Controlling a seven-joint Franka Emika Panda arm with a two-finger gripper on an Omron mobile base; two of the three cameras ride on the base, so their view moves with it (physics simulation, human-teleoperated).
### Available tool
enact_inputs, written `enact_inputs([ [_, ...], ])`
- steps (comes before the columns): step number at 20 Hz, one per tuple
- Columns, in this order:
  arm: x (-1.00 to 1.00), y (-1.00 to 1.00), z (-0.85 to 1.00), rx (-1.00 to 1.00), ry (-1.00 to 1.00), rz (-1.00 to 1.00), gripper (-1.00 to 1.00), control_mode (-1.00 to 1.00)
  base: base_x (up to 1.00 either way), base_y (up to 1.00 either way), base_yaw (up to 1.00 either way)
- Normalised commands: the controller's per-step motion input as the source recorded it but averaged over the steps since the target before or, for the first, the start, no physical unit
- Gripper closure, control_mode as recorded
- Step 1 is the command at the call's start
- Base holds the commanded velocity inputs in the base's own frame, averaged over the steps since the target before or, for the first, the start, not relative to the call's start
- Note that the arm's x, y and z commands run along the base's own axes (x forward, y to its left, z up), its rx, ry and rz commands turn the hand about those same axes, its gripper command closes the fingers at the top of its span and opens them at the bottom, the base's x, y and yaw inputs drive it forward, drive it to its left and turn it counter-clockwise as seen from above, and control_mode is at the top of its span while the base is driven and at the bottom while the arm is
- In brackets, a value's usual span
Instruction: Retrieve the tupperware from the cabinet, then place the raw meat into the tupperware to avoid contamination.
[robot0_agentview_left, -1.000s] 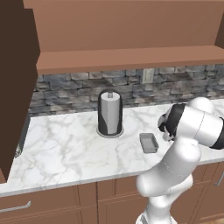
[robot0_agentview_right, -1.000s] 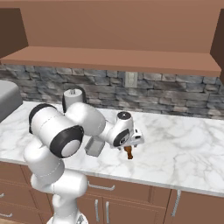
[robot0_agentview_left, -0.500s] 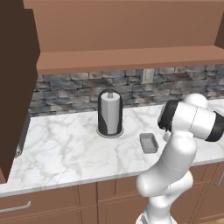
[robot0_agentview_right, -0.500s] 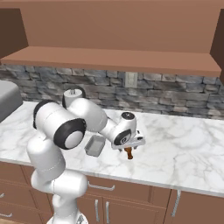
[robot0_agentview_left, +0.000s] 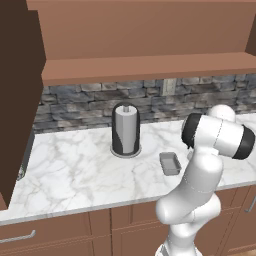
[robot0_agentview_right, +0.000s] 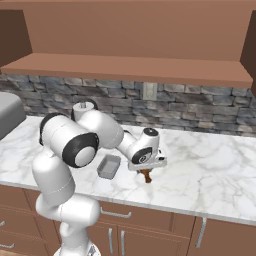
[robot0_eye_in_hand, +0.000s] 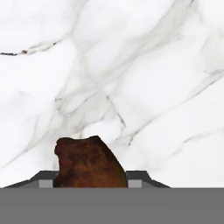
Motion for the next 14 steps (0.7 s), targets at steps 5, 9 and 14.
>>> enact_inputs([
  [5,-0.31,0.18,0.02,-0.01,-0.14,-0.02,1.0,-1.0,0.0,0.0,0.0],
  [9,-0.1,0.25,0.31,-0.05,-0.14,-0.01,1.0,-1.0,0.0,0.0,0.0],
  [14,-0.1,0.25,0.59,0.0,-0.04,0.01,1.0,-1.0,0.0,0.0,0.0],
])
